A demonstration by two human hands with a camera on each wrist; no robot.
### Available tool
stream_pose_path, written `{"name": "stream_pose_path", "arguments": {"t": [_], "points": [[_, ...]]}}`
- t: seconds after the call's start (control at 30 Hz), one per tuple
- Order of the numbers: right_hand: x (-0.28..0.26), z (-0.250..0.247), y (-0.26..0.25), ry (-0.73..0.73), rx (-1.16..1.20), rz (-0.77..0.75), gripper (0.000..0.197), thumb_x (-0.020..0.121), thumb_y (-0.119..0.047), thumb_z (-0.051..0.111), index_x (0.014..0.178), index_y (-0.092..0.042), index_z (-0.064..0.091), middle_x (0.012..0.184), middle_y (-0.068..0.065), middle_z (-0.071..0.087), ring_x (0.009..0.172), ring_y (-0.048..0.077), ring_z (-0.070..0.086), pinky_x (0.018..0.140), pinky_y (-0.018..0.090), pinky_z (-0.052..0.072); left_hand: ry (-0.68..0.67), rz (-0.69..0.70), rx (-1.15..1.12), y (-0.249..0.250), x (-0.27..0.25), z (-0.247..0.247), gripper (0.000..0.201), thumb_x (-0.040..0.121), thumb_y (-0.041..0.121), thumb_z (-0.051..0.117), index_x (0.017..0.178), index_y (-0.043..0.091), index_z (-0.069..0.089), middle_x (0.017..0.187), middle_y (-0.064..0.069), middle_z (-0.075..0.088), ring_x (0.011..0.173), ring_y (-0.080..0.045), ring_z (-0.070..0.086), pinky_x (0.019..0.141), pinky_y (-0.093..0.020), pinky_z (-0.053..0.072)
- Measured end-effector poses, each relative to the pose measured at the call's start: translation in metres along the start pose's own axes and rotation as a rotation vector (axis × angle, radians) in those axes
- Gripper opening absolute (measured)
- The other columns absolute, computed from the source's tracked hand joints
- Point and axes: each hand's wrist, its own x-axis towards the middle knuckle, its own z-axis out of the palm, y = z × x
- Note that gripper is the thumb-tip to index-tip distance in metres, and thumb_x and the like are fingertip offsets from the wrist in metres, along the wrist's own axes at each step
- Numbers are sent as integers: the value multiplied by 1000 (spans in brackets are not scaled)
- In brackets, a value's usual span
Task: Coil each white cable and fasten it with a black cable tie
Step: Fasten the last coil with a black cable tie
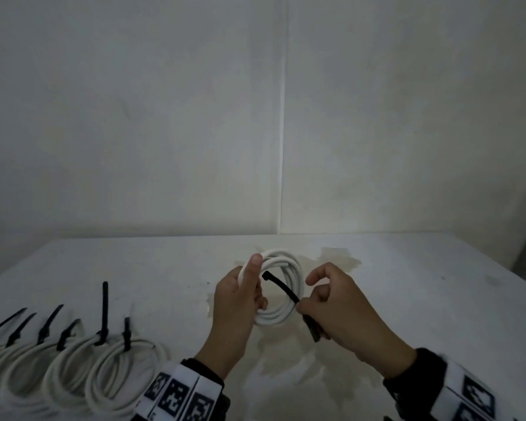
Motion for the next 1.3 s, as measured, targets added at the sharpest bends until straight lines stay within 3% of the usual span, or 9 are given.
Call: {"name": "stream_pose_path", "arguments": {"t": [0.2,0.3,0.4,0.5,0.63,0.83,0.97,1.03,1.3], "points": [[8,25,-10,59,92,-20,27,79,-2,58,89,-16,37,60,9,54,30,6,42,35,19,34,-58,143,158,-9,-5,-14,36,78,43,52,56,15,46,39,6,44,41,-7,44,46,-20,40],[9,31,-11,102,169,-57,28,80,-1,61,87,-15,38,60,8,53,41,13,49,39,20,40,-73,133,155,-10,-6,-17,33,73,45,52,60,15,50,40,6,44,41,-7,46,45,-19,40],[8,32,-8,119,192,-103,29,80,-7,67,81,-17,40,64,7,58,64,22,63,56,25,50,-72,54,98,-9,-3,-19,22,84,35,53,87,15,59,39,7,45,38,-3,43,44,-20,41],[5,31,-6,63,200,-140,28,80,-6,67,77,-15,41,64,7,57,67,25,64,59,27,50,-114,6,48,-8,-1,-19,27,89,31,51,114,21,56,39,8,40,38,-3,38,45,-20,41],[2,26,-5,27,196,-214,18,81,-5,66,76,-15,53,64,5,61,69,27,65,62,29,51,-145,14,-27,-4,-3,-16,26,93,25,46,108,16,65,45,8,32,41,-6,32,44,-19,38],[-7,14,-5,-235,167,-379,39,86,12,47,86,-21,67,67,-21,65,64,-3,60,63,10,46,-162,-47,-150,1,-1,-15,34,89,36,46,103,12,66,64,-9,31,46,-13,31,43,-18,37],[-5,19,0,-88,120,-548,8,83,-25,63,86,-30,68,82,-22,59,75,1,60,66,14,47,-175,-111,-202,4,-4,-15,48,75,52,46,97,15,66,52,-1,30,41,-8,28,42,-18,37],[-3,22,-1,-48,137,-561,12,82,-37,58,78,-30,67,85,-14,57,74,7,59,64,19,49,-170,-130,-196,5,-7,-14,54,72,57,43,98,16,66,49,3,32,39,-6,29,44,-19,37],[-1,24,-4,75,207,-435,20,83,-14,66,64,-21,62,50,-10,60,46,4,56,49,14,46,-142,-164,-173,9,-14,-3,49,84,53,39,94,14,68,45,6,27,38,-6,25,41,-18,34]]}}
